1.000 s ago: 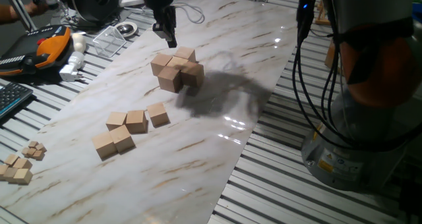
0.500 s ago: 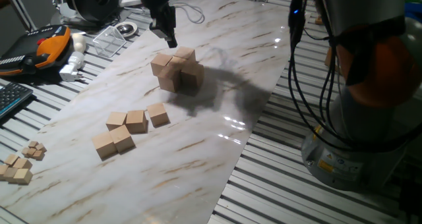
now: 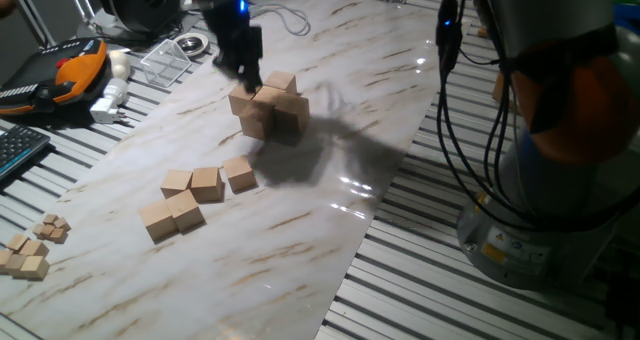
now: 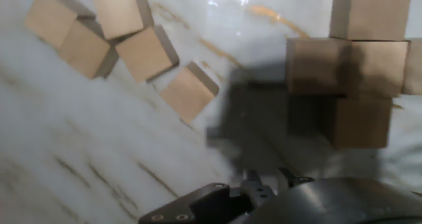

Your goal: Stack the blocks into a cross shape

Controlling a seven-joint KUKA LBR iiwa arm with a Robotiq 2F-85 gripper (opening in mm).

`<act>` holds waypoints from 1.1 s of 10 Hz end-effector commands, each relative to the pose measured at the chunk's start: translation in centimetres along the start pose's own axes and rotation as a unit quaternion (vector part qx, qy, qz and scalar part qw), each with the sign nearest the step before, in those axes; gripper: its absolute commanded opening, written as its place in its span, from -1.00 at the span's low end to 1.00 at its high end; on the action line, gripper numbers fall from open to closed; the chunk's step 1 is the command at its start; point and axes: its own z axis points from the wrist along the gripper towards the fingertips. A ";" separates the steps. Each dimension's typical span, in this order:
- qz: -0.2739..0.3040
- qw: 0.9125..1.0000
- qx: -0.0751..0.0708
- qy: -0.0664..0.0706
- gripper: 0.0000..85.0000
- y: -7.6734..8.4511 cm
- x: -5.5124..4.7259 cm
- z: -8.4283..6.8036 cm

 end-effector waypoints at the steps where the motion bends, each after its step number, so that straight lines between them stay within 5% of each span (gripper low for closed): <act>1: 0.049 0.999 -0.009 -0.015 0.20 4.1 -0.6 3.3; 2: 0.083 0.996 -0.013 -0.021 0.60 5.5 -0.6 5.0; 4: 0.120 0.992 -0.020 -0.038 0.60 7.1 -1.0 7.4; 5: 0.137 0.989 -0.022 -0.044 1.00 7.8 -1.5 8.2; 7: 0.166 0.984 -0.027 -0.061 1.00 8.8 -2.4 10.2; 11: 0.180 0.981 -0.021 -0.071 1.00 9.4 -2.9 13.2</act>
